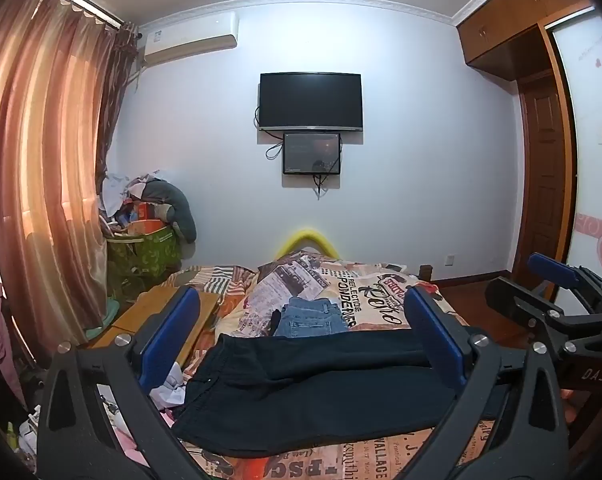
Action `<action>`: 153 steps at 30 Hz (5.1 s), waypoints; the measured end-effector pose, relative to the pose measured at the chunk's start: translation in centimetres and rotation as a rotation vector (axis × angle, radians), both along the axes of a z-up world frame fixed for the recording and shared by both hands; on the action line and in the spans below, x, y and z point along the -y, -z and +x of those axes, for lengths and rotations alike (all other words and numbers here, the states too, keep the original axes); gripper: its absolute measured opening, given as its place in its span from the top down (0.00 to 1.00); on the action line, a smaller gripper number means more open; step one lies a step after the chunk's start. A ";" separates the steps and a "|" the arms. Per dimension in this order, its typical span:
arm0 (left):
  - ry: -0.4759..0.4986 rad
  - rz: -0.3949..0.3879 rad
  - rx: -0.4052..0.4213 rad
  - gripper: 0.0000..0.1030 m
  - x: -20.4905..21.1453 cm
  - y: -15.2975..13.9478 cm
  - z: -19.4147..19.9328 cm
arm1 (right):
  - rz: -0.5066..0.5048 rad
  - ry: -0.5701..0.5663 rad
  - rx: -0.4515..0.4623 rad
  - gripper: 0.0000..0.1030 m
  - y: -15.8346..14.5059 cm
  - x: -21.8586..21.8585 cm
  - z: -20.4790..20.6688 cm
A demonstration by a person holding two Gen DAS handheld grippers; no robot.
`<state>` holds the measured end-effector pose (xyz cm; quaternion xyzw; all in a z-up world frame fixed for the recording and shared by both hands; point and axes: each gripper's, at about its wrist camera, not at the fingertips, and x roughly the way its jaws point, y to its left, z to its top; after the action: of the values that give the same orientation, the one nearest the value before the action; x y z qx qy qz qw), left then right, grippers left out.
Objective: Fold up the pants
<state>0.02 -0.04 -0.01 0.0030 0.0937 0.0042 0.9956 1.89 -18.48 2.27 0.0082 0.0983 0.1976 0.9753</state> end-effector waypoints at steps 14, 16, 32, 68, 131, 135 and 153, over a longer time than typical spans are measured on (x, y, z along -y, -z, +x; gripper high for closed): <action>0.027 -0.011 -0.017 0.00 -0.4 0.4 1.3 | -0.019 0.013 0.001 0.00 -0.6 0.1 -0.3; 0.027 -0.011 -0.015 0.00 -0.3 0.3 1.2 | -0.025 0.020 0.004 0.00 -0.3 -0.3 -0.4; 0.031 -0.016 -0.011 0.00 -0.2 0.3 1.1 | -0.033 0.038 0.007 0.00 -0.4 -0.6 -0.7; 0.031 -0.019 -0.016 0.00 -0.1 0.1 1.4 | -0.037 0.045 0.003 0.00 -0.4 -0.5 -0.6; -0.175 -0.001 -0.833 0.34 -19.0 27.3 46.9 | -0.242 0.083 -0.640 0.12 18.6 11.3 30.4; -0.166 0.023 -0.920 0.49 -19.2 30.3 49.3 | -0.257 0.009 -0.685 0.13 20.6 10.4 32.7; -0.158 0.100 -0.942 0.87 -17.4 32.6 50.7 | -0.416 -0.085 -0.706 0.86 23.9 8.0 35.4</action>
<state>50.68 17.31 -32.58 0.0452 0.5343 0.0824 0.8401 37.29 -26.52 -21.59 -0.1258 0.4651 0.1984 0.8535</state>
